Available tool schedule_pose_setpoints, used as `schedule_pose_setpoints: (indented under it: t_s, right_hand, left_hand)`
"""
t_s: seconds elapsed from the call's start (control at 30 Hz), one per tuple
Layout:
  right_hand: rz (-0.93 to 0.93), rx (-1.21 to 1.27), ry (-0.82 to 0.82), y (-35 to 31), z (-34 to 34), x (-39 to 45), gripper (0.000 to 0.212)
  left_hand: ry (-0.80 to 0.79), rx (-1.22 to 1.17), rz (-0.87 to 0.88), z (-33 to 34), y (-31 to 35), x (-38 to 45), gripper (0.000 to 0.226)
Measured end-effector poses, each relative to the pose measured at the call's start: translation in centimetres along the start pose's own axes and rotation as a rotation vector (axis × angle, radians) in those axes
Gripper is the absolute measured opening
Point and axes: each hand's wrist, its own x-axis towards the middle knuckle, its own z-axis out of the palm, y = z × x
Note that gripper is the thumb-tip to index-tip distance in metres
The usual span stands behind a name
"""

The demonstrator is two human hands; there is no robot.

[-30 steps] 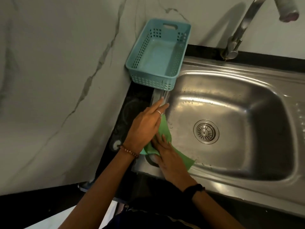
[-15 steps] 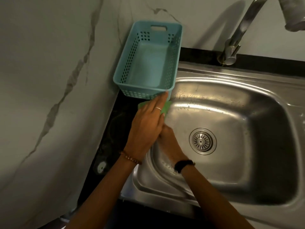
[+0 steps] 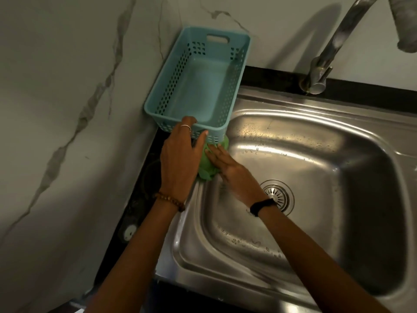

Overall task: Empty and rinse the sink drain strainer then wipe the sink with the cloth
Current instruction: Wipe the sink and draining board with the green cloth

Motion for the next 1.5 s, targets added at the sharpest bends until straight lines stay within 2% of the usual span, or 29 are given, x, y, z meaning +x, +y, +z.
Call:
schedule_pose_setpoints:
  t_s: [0.1,0.2,0.37,0.47,0.57,0.63,0.73,0.8,0.87,0.97,1.1,1.2,1.37,1.5]
  right_hand:
    - [-0.105,-0.178,0.075,1.8,-1.3,1.5,0.058]
    - [-0.137,-0.284,0.052,3.6,-2.9,3.5,0.055]
    - [-0.004,-0.437,0.004,6.7,-5.3,7.0,0.054]
    - [0.061,-0.46,0.033,8.3,-6.5,6.5,0.059]
    - [0.123,-0.524,0.067,10.3,-7.3,4.3,0.068]
    - [0.181,-0.549,0.088,11.5,-8.0,2.4,0.074]
    - [0.299,-0.574,0.093,13.0,-9.4,-0.9,0.077]
    - [0.406,-0.563,0.113,13.9,-10.6,-3.4,0.076]
    - [0.521,-0.52,0.135,14.3,-11.6,-5.4,0.074]
    - [0.629,-0.431,0.162,14.0,-11.9,-5.6,0.069]
    - [0.652,-0.371,0.198,12.1,-10.7,-2.3,0.06]
    - [0.622,-0.369,0.221,10.7,-9.2,0.0,0.061]
    - [0.432,-0.453,0.107,11.1,-7.7,1.5,0.064]
    - [0.522,-0.551,0.146,14.5,-9.8,-2.7,0.07]
  left_hand:
    - [0.035,0.006,0.013,0.1,0.2,-0.2,0.031]
    - [0.03,-0.007,0.02,0.5,0.6,-0.7,0.037]
    - [0.005,-0.025,-0.007,1.3,0.7,-1.5,0.053]
    - [0.05,-0.075,-0.004,1.3,0.8,-2.0,0.062]
    - [0.109,-0.053,0.116,1.9,1.4,-2.9,0.06]
    - [0.004,-0.047,0.222,3.1,2.3,-3.5,0.057]
    - [-0.266,-0.021,0.348,6.3,3.5,-3.6,0.057]
    - [-0.452,-0.036,0.343,8.4,3.9,-3.1,0.063]
    - [-0.541,-0.085,0.29,10.0,3.9,-2.0,0.069]
    - [-0.54,-0.147,0.242,11.5,3.9,-0.2,0.073]
    - [-0.497,-0.171,0.178,13.0,4.0,1.7,0.081]
    - [-0.473,-0.131,0.148,14.1,3.8,2.6,0.087]
    - [-0.445,0.054,0.236,16.1,3.5,3.4,0.088]
    - [-0.512,0.157,0.396,17.8,4.7,3.2,0.093]
